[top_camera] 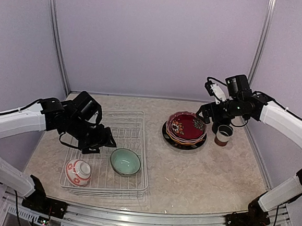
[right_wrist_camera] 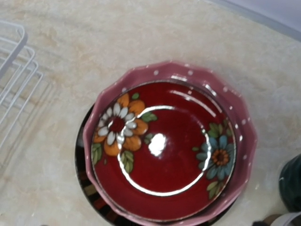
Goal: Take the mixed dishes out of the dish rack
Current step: Grab the bowl from the dish rack, then pass from the left arm to the right, then place the bowl at the corner of the board.
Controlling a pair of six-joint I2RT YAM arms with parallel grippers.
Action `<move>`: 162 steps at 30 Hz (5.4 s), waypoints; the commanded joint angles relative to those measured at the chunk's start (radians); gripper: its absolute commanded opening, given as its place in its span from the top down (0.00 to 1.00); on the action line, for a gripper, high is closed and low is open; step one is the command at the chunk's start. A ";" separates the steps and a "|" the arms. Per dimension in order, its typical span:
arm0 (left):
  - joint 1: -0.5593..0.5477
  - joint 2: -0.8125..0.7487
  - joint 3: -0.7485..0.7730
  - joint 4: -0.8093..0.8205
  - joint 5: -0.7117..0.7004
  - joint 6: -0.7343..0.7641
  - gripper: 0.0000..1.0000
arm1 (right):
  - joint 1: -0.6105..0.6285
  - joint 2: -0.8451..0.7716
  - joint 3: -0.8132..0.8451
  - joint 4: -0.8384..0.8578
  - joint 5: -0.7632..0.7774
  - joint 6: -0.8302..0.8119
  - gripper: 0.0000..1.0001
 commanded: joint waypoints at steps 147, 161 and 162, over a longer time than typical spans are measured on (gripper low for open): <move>-0.136 0.140 0.353 0.133 -0.166 0.240 0.01 | -0.326 -0.352 -0.642 0.129 0.101 0.454 1.00; -0.080 0.102 0.298 0.113 -0.139 0.209 0.01 | -0.326 -0.289 -0.668 0.204 -0.055 0.420 1.00; -0.077 0.096 0.292 0.112 -0.138 0.206 0.01 | -0.326 -0.281 -0.671 0.212 -0.068 0.417 1.00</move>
